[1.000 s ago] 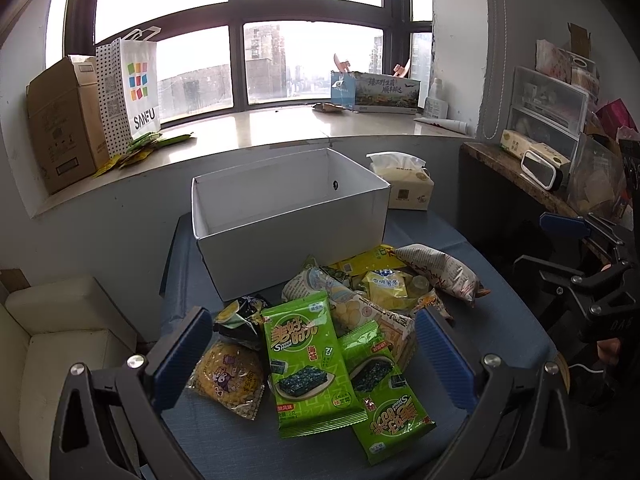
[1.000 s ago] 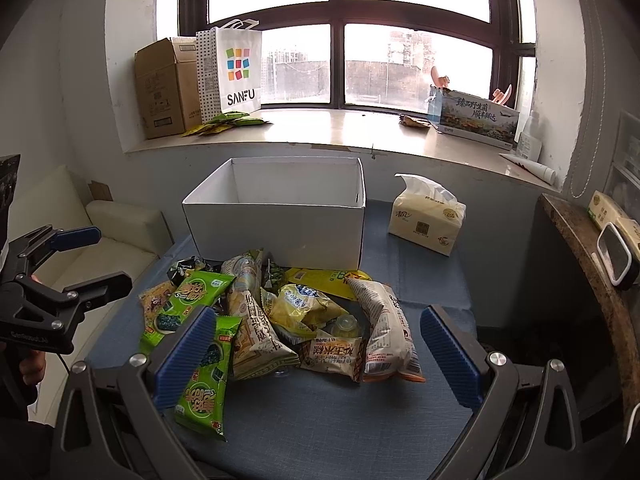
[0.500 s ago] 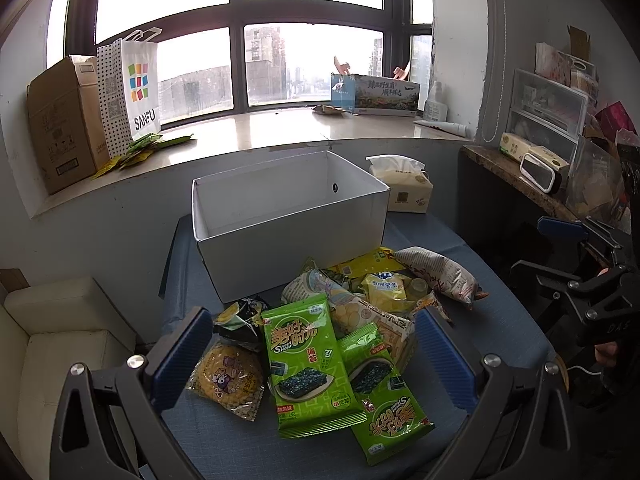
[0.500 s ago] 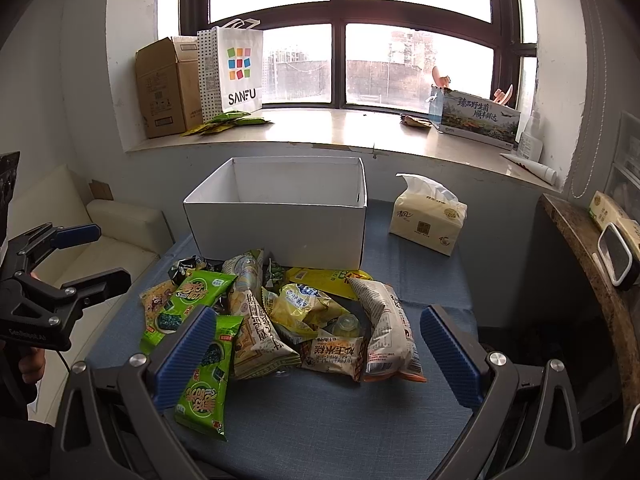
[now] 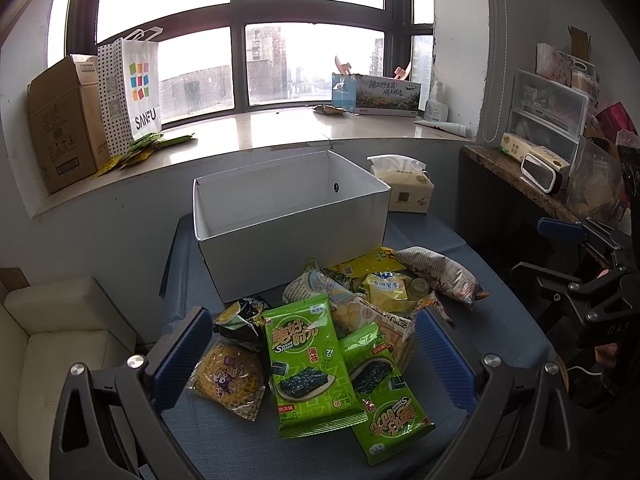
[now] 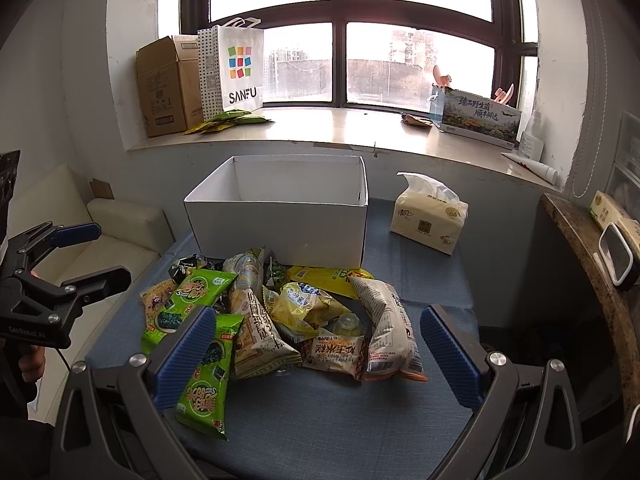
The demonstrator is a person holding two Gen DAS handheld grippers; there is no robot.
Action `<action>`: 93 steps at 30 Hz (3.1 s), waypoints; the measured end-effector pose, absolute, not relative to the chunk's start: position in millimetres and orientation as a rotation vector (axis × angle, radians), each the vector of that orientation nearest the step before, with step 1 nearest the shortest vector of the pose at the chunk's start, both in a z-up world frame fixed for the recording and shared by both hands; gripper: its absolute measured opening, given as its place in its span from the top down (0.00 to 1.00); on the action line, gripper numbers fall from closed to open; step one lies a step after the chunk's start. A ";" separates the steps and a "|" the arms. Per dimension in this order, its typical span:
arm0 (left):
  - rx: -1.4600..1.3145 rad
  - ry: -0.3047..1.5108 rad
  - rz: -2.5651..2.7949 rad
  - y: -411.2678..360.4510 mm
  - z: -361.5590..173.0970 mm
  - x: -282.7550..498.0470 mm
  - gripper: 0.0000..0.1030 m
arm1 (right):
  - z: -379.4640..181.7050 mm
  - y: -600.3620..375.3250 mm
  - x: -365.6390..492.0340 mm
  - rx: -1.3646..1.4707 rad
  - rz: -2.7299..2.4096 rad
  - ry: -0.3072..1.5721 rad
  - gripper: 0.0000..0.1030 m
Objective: Organize snacks
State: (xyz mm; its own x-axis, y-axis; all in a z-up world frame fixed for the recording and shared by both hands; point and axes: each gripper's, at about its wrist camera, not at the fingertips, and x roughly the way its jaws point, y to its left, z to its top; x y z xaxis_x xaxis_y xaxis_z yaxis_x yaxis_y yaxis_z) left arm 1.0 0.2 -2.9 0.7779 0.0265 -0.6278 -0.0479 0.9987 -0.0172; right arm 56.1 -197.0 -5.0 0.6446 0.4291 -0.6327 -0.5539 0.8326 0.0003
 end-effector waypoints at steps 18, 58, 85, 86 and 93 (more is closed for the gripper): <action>-0.033 0.673 0.045 0.7 -0.9 -0.8 0.00 | -7.2 -196.3 56.0 -0.200 0.570 0.672 0.00; -0.178 0.745 -0.035 27.6 -29.2 10.8 0.00 | -131.0 -234.8 210.4 -0.025 0.620 1.056 0.61; -0.148 1.010 -0.046 18.6 -109.6 57.5 0.39 | -18.2 -250.8 95.1 -0.024 0.640 0.750 0.61; -0.144 0.987 -0.050 18.9 -104.2 51.8 0.39 | -17.8 -249.9 93.9 -0.028 0.641 0.747 0.61; -0.222 0.735 -0.065 41.4 -51.0 22.9 0.39 | -9.8 -236.1 93.3 -0.011 0.665 0.702 0.61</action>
State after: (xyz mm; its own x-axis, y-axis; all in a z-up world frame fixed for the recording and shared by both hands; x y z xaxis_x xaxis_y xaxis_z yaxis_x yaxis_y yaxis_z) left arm 22.9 41.4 -51.0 0.7408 -0.1366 -0.6577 -0.0184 0.9746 -0.2232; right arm 93.3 -236.1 -9.8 0.5681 0.5621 -0.6012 -0.5694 0.7958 0.2060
